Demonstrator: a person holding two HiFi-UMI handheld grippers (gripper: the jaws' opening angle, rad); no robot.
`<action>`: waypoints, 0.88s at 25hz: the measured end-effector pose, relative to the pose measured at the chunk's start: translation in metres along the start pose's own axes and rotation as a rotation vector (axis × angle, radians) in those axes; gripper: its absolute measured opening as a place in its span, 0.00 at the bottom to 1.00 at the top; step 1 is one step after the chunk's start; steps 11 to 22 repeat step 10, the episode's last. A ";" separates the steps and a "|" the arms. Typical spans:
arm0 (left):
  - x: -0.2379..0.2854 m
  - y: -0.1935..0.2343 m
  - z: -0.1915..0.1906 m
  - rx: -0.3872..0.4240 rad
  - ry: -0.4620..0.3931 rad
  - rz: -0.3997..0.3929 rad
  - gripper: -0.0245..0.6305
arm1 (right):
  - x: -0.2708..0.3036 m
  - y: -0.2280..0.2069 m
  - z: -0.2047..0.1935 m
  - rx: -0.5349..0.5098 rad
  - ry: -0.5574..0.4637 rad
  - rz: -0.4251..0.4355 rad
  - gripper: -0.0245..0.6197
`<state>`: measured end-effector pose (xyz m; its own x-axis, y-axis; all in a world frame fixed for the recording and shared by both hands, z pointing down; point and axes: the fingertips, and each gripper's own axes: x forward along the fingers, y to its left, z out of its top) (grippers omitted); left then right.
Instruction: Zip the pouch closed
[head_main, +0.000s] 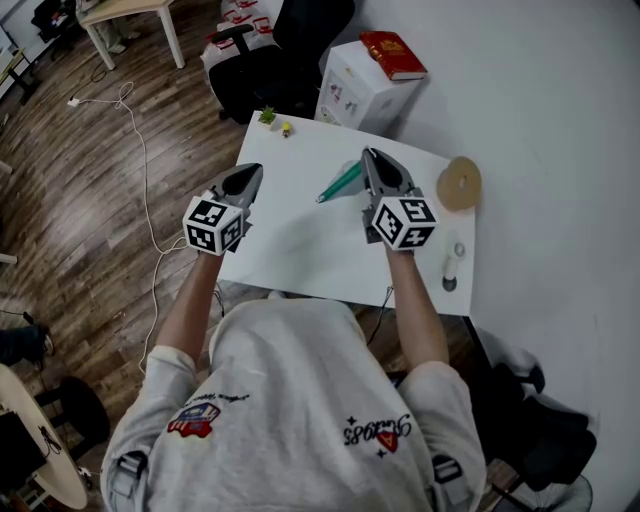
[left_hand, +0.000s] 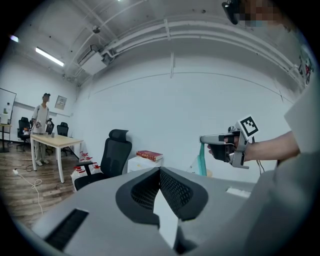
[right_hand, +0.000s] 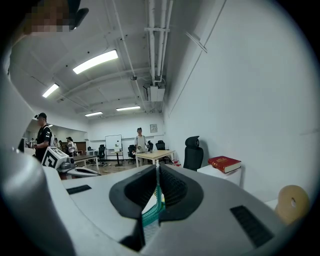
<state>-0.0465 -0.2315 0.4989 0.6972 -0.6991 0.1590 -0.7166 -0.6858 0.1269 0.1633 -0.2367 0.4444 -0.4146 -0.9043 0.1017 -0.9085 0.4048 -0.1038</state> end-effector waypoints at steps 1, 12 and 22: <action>0.000 -0.001 -0.001 0.000 0.002 -0.002 0.04 | 0.001 0.001 0.000 -0.001 0.001 0.002 0.06; 0.000 -0.004 -0.003 0.004 0.003 -0.017 0.04 | 0.011 0.015 0.011 -0.028 -0.001 0.034 0.06; 0.000 -0.004 -0.003 0.004 0.003 -0.017 0.04 | 0.011 0.015 0.011 -0.028 -0.001 0.034 0.06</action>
